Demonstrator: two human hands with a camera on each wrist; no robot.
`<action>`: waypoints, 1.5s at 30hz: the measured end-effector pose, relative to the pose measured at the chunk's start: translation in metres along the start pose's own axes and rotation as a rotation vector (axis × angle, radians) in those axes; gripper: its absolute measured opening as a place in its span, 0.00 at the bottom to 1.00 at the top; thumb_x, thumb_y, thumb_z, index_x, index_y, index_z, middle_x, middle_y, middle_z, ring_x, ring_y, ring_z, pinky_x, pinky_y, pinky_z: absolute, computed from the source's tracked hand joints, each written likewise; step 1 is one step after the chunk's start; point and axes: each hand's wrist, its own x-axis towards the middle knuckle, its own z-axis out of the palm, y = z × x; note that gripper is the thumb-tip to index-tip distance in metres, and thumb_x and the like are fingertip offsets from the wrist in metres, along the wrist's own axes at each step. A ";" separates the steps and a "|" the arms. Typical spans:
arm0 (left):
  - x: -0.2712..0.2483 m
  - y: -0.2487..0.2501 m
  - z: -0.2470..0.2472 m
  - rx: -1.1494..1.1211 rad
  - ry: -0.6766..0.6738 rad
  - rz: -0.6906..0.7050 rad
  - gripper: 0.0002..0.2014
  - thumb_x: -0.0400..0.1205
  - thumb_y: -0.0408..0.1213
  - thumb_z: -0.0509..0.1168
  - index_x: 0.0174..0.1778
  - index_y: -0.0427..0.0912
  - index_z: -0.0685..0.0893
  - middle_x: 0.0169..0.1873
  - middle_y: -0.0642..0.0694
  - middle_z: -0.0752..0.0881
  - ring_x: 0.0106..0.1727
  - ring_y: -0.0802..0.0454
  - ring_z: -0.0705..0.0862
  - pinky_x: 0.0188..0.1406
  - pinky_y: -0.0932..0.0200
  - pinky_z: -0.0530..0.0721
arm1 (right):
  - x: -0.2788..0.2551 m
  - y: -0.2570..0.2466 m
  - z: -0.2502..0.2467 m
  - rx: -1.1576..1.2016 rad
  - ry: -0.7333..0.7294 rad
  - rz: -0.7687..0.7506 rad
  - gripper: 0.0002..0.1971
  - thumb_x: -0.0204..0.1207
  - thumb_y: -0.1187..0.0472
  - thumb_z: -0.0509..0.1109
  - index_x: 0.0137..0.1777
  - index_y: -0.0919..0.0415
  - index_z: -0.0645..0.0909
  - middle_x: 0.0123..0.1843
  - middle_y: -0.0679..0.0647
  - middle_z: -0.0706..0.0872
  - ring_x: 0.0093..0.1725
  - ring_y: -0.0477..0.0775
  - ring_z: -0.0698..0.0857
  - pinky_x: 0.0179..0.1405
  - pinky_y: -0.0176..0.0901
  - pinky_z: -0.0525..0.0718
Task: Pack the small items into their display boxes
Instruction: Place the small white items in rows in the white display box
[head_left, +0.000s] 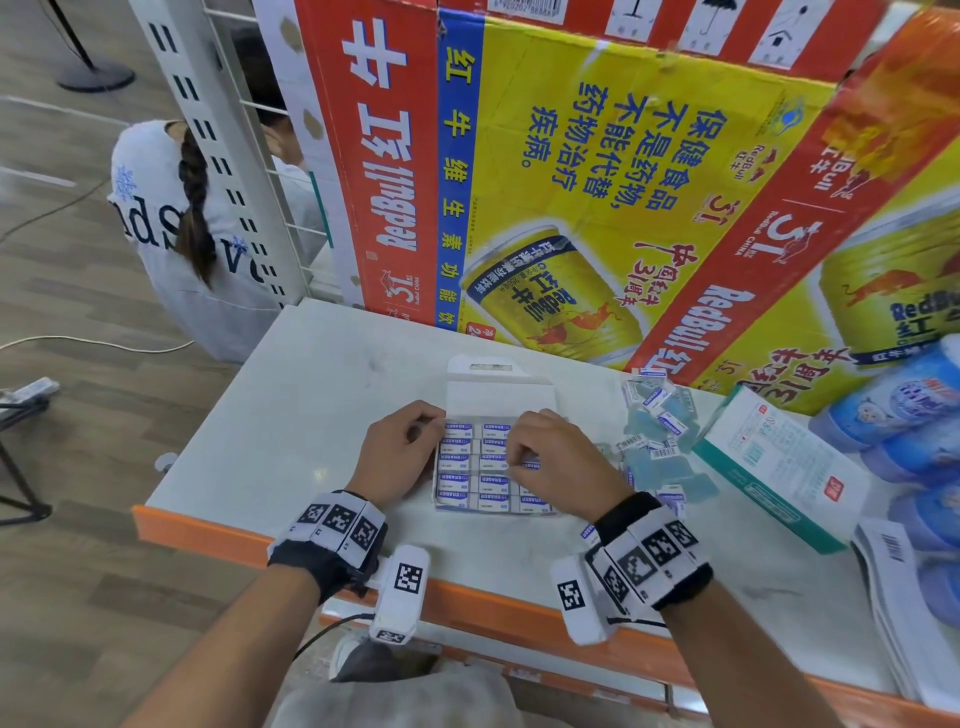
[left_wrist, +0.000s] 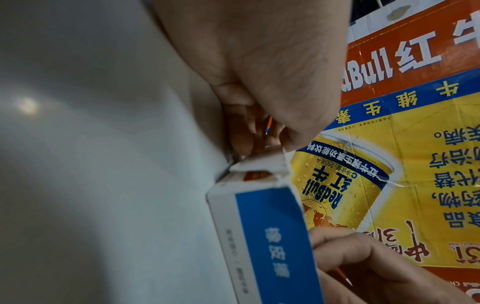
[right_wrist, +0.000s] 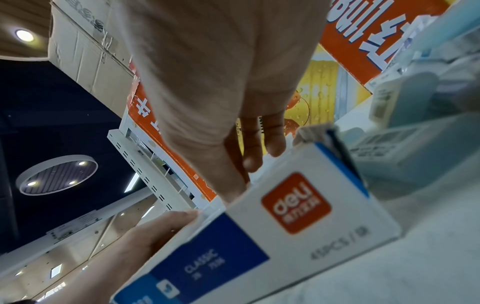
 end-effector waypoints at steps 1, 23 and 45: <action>0.000 0.000 0.000 0.002 0.000 0.002 0.08 0.82 0.39 0.64 0.39 0.56 0.83 0.35 0.59 0.89 0.36 0.59 0.86 0.31 0.76 0.78 | 0.000 0.000 0.000 -0.011 -0.007 0.001 0.04 0.71 0.67 0.72 0.38 0.61 0.79 0.43 0.50 0.80 0.45 0.46 0.71 0.44 0.34 0.69; 0.002 -0.003 -0.001 0.082 -0.019 0.006 0.06 0.82 0.41 0.63 0.41 0.55 0.84 0.37 0.59 0.89 0.41 0.61 0.86 0.42 0.64 0.81 | -0.029 0.036 -0.023 -0.012 0.245 0.283 0.10 0.78 0.67 0.63 0.52 0.59 0.86 0.51 0.51 0.83 0.56 0.52 0.76 0.59 0.45 0.76; -0.001 0.002 -0.004 0.127 -0.046 0.018 0.07 0.85 0.41 0.61 0.46 0.55 0.85 0.41 0.61 0.89 0.43 0.70 0.84 0.38 0.79 0.75 | -0.038 0.062 -0.026 -0.165 0.236 0.511 0.19 0.70 0.76 0.64 0.59 0.62 0.85 0.58 0.57 0.85 0.62 0.59 0.75 0.64 0.47 0.75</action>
